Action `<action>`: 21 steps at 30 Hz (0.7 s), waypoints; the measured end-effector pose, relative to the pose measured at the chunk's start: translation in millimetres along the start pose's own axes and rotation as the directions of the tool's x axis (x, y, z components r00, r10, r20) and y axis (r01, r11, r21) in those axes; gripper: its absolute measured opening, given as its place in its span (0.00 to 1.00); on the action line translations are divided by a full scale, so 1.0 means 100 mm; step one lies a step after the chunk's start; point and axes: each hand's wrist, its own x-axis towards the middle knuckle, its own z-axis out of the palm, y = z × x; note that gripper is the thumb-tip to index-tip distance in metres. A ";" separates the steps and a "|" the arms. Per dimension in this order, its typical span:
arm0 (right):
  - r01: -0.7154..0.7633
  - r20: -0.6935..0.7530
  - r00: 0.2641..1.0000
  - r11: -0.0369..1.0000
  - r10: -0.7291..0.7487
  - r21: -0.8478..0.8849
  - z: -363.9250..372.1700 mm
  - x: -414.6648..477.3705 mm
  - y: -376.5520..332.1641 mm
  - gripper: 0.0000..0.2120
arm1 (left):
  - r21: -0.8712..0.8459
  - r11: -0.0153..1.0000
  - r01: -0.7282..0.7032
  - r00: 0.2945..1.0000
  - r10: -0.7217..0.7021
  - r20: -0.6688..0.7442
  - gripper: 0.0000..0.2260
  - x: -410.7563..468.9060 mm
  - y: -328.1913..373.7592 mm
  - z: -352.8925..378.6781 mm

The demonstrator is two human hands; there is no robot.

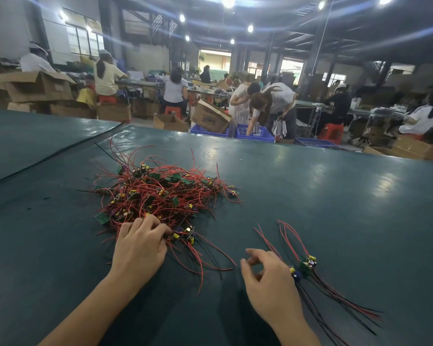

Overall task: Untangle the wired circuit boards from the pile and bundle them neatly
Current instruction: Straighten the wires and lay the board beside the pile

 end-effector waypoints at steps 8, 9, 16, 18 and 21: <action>0.001 0.015 1.000 1.000 0.000 -0.022 -0.01 0.00 0.02 0.12 | 0.034 0.999 -0.010 0.997 0.012 -0.075 0.12 -0.02 0.03 -0.01; 0.003 0.015 1.000 1.000 -0.003 -0.020 -0.01 0.00 0.02 0.12 | 0.020 1.000 -0.018 0.995 0.019 -0.100 0.12 -0.01 0.04 -0.01; 0.044 -0.011 0.999 0.996 -0.043 0.077 0.01 0.00 0.01 0.10 | -0.253 0.939 -0.233 0.897 0.107 -0.429 0.09 -0.01 0.25 -0.13; 0.065 -0.025 0.998 0.989 -0.063 0.131 0.02 0.00 -0.01 0.08 | -0.341 0.890 -0.304 0.876 0.120 -0.467 0.11 -0.04 0.34 -0.13; 0.108 -0.005 0.994 0.963 -0.110 0.248 0.02 -0.01 -0.06 0.06 | -0.527 0.786 -0.325 0.888 0.060 -0.457 0.12 -0.06 0.42 -0.13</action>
